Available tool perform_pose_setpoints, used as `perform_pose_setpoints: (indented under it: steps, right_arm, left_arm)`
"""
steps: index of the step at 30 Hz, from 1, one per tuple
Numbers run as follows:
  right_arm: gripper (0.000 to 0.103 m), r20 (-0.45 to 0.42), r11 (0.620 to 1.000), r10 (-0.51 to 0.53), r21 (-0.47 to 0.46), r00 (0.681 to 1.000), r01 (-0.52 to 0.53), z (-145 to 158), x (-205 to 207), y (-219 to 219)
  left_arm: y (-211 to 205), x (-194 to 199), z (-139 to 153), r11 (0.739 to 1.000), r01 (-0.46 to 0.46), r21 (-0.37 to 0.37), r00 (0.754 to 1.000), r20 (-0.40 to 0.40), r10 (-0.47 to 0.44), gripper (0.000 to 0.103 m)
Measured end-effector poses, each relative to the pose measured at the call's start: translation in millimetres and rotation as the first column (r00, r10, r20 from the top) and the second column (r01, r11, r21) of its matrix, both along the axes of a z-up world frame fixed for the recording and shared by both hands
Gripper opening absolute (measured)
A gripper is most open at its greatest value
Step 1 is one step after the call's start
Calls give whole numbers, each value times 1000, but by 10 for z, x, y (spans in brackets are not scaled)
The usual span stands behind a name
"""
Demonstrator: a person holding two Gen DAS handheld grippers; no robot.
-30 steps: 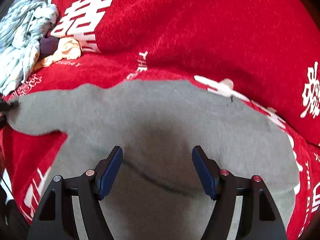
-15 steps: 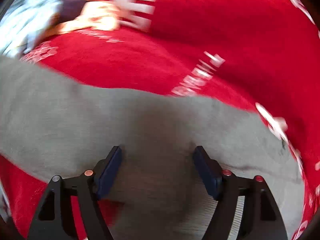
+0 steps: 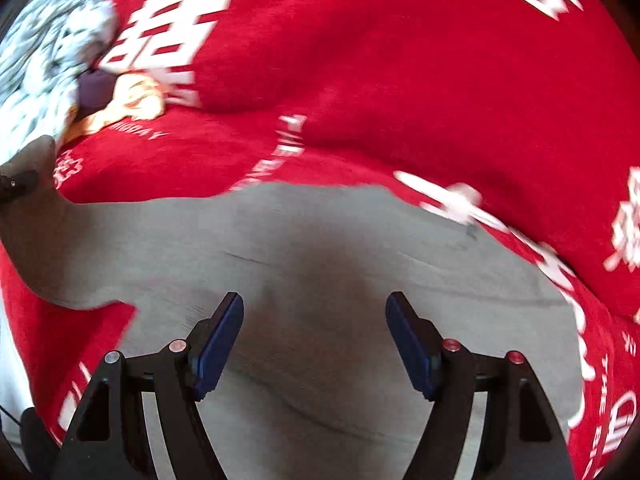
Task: Fold small clothes
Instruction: 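Fold the held sleeve across the sweater body and release with the left gripper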
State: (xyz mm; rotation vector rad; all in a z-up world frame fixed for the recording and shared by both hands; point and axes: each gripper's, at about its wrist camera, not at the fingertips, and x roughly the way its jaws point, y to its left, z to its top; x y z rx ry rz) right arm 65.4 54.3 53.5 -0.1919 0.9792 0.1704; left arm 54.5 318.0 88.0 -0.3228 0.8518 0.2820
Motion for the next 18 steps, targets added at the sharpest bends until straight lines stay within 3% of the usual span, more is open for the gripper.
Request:
perform_pose_setpoints:
  steps: [6,18]
  right_arm:
    - [77,-10,997,-67,36,998,68,64,-50,-516]
    - [77,-17,993,-119,11,993,119,43,-368,-1230]
  left_arm:
    - [-533,144,31,998,54,23,998,-32,-53,11]
    - [-1506,266,-47,982,169,81,982,-97,-161,10]
